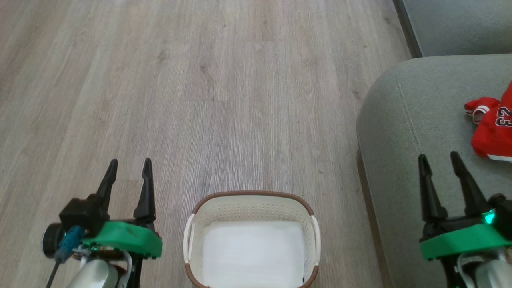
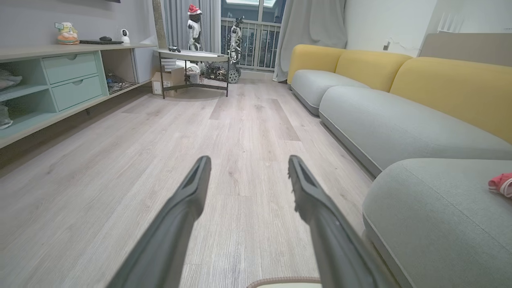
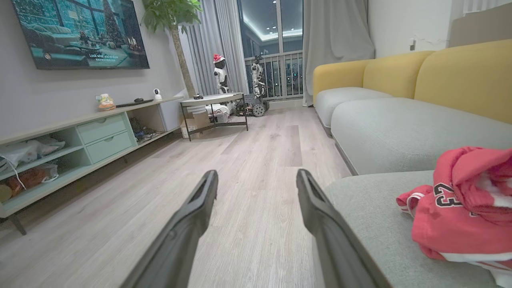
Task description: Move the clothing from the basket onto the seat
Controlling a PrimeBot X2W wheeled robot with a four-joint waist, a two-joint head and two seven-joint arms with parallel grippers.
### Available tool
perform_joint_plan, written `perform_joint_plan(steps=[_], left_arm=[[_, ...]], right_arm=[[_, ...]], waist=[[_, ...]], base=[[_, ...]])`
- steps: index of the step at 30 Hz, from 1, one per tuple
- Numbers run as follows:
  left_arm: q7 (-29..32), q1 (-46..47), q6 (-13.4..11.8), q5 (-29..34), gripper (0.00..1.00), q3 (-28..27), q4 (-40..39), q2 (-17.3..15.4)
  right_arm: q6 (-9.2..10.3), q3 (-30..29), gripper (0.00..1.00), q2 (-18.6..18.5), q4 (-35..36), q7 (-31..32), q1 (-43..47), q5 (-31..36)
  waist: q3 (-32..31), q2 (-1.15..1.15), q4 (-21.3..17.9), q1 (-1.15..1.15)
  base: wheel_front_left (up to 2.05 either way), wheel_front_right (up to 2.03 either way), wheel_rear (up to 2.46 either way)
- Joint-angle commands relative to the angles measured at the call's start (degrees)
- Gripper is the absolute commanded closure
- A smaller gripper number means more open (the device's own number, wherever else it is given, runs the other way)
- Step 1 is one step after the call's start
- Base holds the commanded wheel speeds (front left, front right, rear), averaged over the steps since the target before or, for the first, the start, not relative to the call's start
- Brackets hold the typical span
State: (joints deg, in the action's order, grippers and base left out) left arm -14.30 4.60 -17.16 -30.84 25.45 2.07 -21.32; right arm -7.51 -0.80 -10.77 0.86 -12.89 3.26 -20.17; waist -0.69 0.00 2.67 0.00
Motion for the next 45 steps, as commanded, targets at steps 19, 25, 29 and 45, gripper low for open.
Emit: perform_joint_plan(steps=[19,25,29,45], left_arm=[[-0.7,-0.85,11.66,9.92,0.0,-12.15,7.75,9.07],[-0.7,-0.77,13.91,11.96,0.0,-14.28,9.22,10.82],[-0.7,-0.71,15.38,13.36,0.0,-15.62,10.18,12.03],[0.77,-4.78,17.34,12.66,1.0,-15.22,17.07,14.06]], right_arm=[[0.02,1.55,0.0,1.15,-1.97,-2.09,-1.14,0.87],[0.02,1.11,0.0,1.31,-2.61,-2.1,-1.38,0.85],[0.02,1.23,0.0,1.44,-3.04,-2.1,-1.49,0.81],[0.0,1.28,1.0,2.12,-9.73,-0.96,0.87,-1.3]], waist=[[0.17,0.0,-0.26,0.0],[0.21,0.0,-0.52,0.0],[0.15,0.0,-0.68,0.0],[0.1,0.0,-0.79,0.0]], base=[[0.0,0.0,0.0],[0.0,0.0,0.0],[0.0,0.0,0.0],[0.0,0.0,0.0]])
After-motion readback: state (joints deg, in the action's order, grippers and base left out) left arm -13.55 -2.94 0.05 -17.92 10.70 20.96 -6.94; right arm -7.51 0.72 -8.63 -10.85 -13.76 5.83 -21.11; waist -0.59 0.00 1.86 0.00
